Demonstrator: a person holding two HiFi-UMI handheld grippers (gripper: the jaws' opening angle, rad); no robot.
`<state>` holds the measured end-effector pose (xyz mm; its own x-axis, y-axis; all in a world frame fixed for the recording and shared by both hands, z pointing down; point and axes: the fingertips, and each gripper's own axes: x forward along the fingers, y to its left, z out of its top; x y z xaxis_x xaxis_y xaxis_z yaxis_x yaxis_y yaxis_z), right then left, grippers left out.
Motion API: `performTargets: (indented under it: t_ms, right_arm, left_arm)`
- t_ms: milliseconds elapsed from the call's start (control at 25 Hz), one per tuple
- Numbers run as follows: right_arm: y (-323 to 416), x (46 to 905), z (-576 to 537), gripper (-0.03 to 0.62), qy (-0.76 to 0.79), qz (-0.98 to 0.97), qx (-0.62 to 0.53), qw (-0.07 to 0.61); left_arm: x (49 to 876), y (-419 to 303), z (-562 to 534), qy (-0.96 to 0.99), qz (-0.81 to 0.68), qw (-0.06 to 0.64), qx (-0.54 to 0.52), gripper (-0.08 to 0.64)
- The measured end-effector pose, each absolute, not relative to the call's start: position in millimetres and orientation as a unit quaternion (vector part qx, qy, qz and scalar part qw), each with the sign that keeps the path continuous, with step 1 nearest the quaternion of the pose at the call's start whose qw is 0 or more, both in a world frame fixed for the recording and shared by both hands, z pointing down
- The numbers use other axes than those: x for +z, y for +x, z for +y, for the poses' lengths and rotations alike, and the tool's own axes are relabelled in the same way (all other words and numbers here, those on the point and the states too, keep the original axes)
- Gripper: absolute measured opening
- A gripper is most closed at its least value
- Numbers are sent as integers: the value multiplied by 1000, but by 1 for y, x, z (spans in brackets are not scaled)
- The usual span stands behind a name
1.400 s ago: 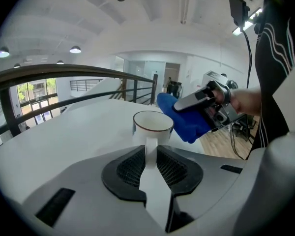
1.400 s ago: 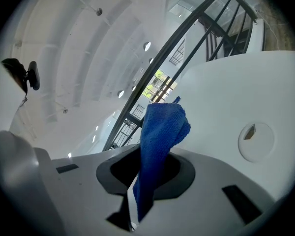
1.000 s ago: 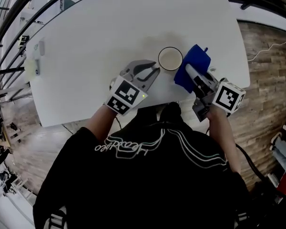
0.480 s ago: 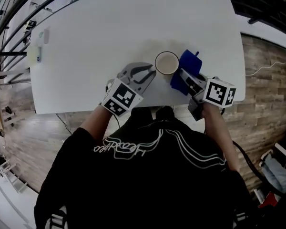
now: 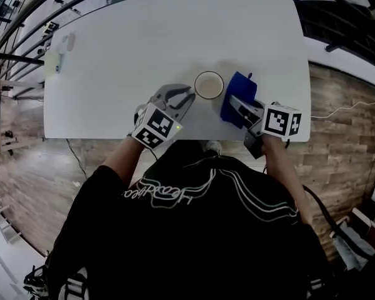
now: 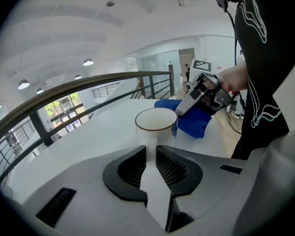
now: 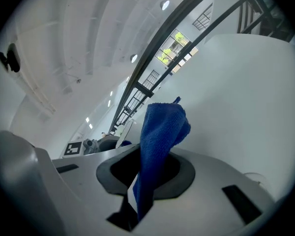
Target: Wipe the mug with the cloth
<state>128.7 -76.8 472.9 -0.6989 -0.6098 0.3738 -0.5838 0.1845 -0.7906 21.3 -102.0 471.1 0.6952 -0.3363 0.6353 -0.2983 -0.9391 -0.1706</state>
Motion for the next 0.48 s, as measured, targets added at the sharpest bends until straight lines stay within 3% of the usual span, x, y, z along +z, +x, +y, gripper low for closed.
performTargets:
  t_ms: [480]
  right_arm:
    - [117,423,-89,54,-299,837,-455,49]
  left_arm:
    - [466,4,-117,-916,122,102,-368,66]
